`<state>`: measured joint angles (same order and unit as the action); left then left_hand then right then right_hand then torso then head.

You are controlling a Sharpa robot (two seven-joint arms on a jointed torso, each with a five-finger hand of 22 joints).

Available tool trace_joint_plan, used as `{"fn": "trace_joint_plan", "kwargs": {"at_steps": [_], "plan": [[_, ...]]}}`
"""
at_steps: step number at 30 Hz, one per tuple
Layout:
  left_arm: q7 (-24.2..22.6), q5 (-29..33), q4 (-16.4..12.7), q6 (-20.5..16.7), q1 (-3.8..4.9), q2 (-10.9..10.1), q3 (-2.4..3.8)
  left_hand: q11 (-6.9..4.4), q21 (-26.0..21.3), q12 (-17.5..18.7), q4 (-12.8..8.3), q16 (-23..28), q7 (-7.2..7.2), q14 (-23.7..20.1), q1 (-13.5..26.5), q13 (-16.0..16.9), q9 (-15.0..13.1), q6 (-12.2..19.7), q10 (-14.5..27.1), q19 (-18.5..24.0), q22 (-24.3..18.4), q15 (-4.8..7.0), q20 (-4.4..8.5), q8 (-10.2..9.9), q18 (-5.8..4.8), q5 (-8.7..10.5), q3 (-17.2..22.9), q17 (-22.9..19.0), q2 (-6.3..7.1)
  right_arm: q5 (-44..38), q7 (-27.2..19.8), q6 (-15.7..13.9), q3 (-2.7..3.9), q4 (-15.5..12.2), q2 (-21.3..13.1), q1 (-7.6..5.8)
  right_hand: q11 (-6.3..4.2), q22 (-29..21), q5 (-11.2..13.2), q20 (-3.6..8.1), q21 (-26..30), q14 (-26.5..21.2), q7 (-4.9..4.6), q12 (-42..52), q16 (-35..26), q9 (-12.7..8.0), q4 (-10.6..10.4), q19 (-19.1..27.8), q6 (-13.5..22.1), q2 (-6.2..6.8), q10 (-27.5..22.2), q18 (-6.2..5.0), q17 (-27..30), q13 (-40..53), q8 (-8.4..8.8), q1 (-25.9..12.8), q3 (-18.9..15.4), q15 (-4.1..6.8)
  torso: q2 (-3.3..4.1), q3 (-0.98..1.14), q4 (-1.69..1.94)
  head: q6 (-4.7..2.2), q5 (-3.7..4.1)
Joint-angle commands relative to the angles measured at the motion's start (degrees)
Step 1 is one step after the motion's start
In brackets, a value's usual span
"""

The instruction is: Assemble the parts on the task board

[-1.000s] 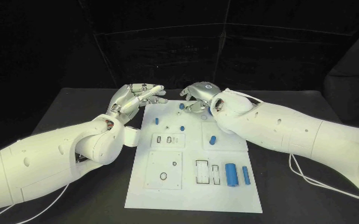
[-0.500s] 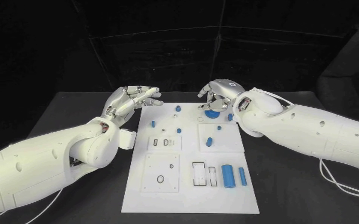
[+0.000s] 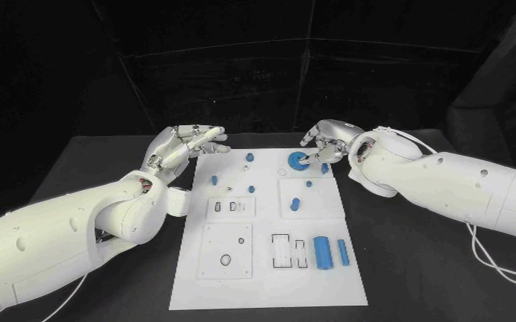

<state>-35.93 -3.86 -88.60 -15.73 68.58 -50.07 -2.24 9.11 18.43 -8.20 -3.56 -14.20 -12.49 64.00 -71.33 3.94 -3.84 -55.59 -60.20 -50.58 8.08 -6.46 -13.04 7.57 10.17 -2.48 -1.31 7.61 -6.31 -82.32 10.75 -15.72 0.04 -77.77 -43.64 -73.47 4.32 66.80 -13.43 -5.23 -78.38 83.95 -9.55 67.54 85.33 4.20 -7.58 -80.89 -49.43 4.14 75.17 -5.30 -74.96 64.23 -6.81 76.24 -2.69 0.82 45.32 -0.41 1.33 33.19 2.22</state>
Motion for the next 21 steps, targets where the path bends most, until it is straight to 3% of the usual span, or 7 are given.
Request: {"fn": "trace_joint_plan", "kwargs": {"at_steps": [1, 9, 21], "plan": [[-0.3, 0.0, 0.2, 0.9, 0.05, 0.1, 0.01, 0.21, 0.3, 0.2, -0.2, 0.1, -0.11, 0.4, -0.1, -0.1, 0.1, -0.4, -0.1, -0.5, -0.1, -0.04, -0.01, -0.4, 0.32, -0.29, 0.0, 0.1, -0.45, 0.6, 1.4, 3.1, 0.06, 0.9, 0.5, -0.11, 0.01, 0.4, -0.4, -0.3, -0.5, 4.0, 0.03, 1.5, 0.4, -0.1, -0.4, -0.2, 0.5, -0.09, 0.5, 0.9, -4.3, 1.7, -0.3, 0.8, -0.1, -0.53, 0.08, -0.01, 0.14, 0.12, 0.07], [-0.3, 0.0, 0.4, 1.0, 0.04, 0.2, 0.01, 0.21, 0.2, 0.3, -0.3, 0.1, -0.11, 0.4, -0.2, -0.1, 0.1, -0.4, -0.2, -0.5, -0.1, -0.04, -0.01, -0.4, 0.32, -0.29, 0.1, 0.1, -0.52, -0.2, 1.2, 3.9, 0.05, 2.7, 1.7, -0.08, 0.07, 0.9, -0.9, -0.4, -0.8, 4.1, -0.02, 3.4, 0.7, 0.0, -0.5, -0.3, 0.5, -0.45, 1.3, 0.99, -5.0, 3.9, -0.57, 1.6, -0.3, -0.6, -0.01, -0.18, 0.07, 0.17, -0.04], [-0.3, 0.0, 0.6, 1.0, 0.04, 0.4, 0.01, 0.21, 0.2, 0.3, -0.3, 0.1, -0.11, 0.4, -0.2, -0.1, 0.1, -0.4, -0.2, -0.5, -0.1, -0.04, -0.01, -0.4, 0.32, -0.29, 0.1, 0.1, -0.52, -1.5, 1.5, 5.8, 0.05, 3.9, 3.3, -0.03, 0.04, 2.3, -0.9, -0.46, -1.6, 4.5, 0.04, 6.1, 1.5, 0.0, -0.2, -0.8, 0.2, -1.15, 2.7, 1.23, -6.9, 6.9, -1.13, 2.6, -0.3, -0.63, 0.02, -0.16, 0.1, 0.41, -0.04]]}}
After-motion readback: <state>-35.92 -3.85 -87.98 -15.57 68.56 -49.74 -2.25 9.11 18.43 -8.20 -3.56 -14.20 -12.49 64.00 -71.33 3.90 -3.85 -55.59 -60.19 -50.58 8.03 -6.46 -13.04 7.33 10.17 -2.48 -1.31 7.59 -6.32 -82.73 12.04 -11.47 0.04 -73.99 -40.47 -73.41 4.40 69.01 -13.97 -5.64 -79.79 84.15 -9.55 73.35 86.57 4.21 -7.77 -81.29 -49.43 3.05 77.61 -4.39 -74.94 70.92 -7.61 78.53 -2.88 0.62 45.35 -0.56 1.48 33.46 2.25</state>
